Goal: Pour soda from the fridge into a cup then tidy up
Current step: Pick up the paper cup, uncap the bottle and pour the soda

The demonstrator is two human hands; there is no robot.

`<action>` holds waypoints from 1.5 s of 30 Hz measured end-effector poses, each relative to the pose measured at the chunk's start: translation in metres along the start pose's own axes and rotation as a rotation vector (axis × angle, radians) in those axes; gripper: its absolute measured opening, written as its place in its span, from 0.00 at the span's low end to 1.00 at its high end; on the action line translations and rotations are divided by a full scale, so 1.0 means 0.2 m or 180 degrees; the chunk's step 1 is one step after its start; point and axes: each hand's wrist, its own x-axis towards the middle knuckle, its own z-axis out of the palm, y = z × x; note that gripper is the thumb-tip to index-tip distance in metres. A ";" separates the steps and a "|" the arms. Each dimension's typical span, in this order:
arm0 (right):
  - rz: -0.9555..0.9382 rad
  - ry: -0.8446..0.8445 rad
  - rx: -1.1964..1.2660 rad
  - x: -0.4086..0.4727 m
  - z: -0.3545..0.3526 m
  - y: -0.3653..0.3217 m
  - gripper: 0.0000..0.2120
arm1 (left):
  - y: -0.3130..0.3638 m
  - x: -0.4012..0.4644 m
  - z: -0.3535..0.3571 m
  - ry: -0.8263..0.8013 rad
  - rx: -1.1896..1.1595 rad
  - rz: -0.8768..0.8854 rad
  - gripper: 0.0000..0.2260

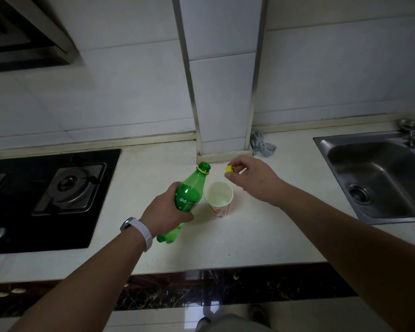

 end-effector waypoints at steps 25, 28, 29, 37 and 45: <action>-0.1096 -0.0512 -0.0843 -0.07 -0.06 -0.49 0.13 | 0.04 -0.07 -0.03 0.0221 -0.0748 0.0695 0.32; -0.1231 -0.0610 -0.1152 -0.07 -0.07 -0.49 0.14 | 0.02 -0.08 -0.02 0.0190 -0.0671 0.0640 0.34; -0.1293 -0.0661 -0.1289 -0.06 -0.07 -0.49 0.14 | 0.02 -0.09 -0.02 0.0183 -0.0634 0.0613 0.34; -0.1222 -0.0885 -0.2162 -0.07 -0.06 -0.50 0.14 | -0.01 -0.12 0.02 0.0105 -0.0448 0.0567 0.35; -0.0794 -0.0559 -0.2182 -0.07 -0.03 -0.45 0.29 | -0.01 -0.13 0.03 0.0008 -0.0473 0.0559 0.36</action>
